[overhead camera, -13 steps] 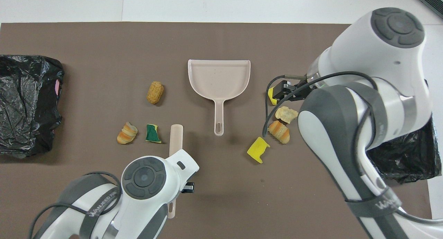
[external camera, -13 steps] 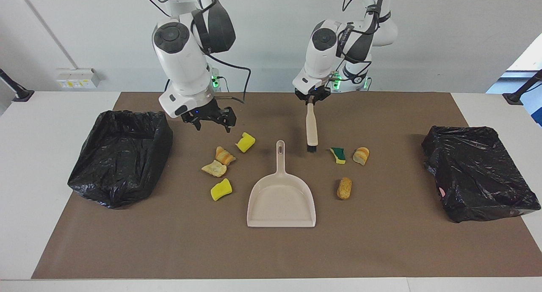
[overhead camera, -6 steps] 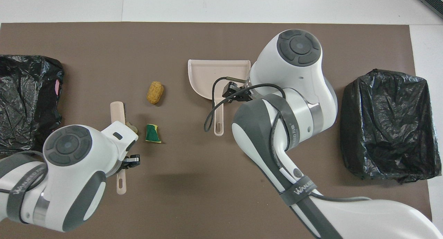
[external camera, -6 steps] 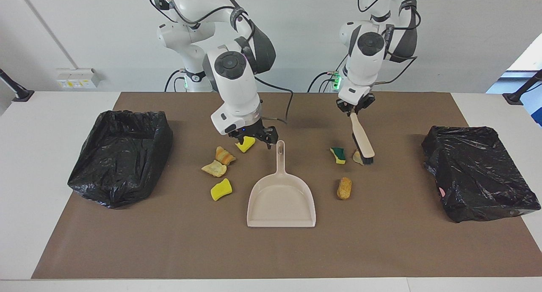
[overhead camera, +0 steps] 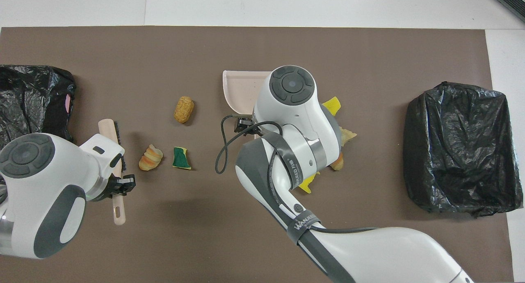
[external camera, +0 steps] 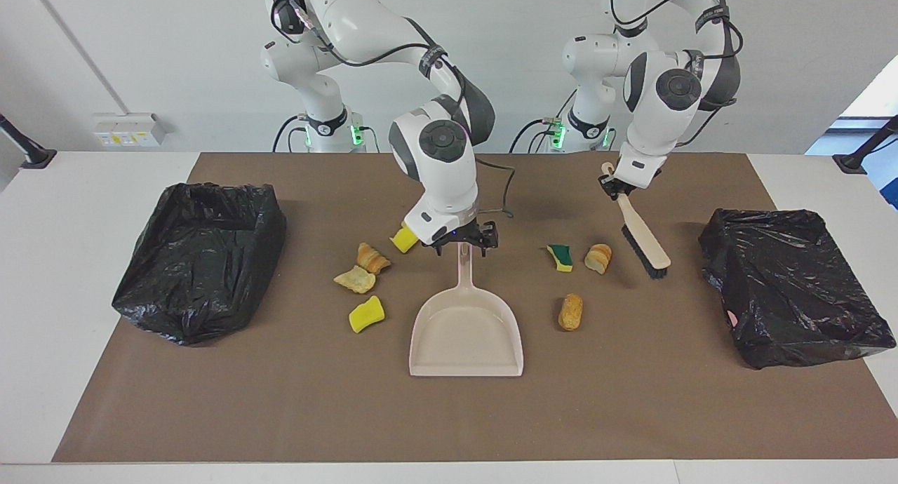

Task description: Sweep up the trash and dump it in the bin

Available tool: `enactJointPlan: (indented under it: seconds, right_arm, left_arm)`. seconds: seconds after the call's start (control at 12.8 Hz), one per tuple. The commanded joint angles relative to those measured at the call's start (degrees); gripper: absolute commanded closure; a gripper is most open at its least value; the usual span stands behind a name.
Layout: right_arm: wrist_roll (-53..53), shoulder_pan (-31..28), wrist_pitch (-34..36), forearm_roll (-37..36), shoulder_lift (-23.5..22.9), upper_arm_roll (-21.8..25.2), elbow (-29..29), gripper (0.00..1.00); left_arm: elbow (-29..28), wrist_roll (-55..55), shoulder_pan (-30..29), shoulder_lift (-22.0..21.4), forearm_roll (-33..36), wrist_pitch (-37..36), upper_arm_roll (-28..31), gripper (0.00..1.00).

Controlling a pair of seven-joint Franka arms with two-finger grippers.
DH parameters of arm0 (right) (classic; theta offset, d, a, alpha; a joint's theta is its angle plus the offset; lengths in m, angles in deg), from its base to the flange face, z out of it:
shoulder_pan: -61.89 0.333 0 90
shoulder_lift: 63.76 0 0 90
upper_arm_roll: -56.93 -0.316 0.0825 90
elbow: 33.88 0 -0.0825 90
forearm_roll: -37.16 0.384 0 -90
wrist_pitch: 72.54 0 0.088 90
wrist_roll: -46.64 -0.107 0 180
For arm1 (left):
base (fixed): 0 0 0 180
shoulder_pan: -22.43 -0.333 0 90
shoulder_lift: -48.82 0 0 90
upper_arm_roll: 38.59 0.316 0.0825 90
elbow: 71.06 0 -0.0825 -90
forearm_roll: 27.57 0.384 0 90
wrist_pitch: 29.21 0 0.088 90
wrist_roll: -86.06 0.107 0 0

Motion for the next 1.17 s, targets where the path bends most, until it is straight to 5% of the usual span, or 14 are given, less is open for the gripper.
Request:
enactJointPlan:
  seconds: [0.0, 0.62, 0.78, 0.93, 1.09]
  right_arm:
    - [3.1, -0.8, -2.6, 0.2, 0.3, 0.0, 1.9, 0.0]
    - [3.3, -1.2, -8.3, 1.0, -0.6, -0.1, 5.3, 0.05]
    - [3.3, -1.2, -8.4, 1.1, -0.6, -0.1, 5.4, 0.28]
    - [2.6, -0.9, -8.4, 1.1, -0.5, -0.1, 5.4, 1.0]
    - [2.4, -1.4, -8.4, 2.5, -0.6, -0.1, 5.1, 1.0]
  left_arm:
    - [-2.7, 0.3, 0.1, -1.5, 1.2, -0.8, 0.1, 1.0]
    - [-5.7, 0.7, 0.2, -2.4, 1.2, -0.9, -0.1, 1.0]
    - [-5.8, 0.8, 0.2, -2.4, 1.2, -0.9, -0.1, 1.0]
    - [-5.7, 0.8, 0.3, -2.4, 1.2, -0.3, -0.1, 1.0]
    - [-6.6, 0.7, 0.7, -2.6, 1.2, -0.8, -0.1, 1.0]
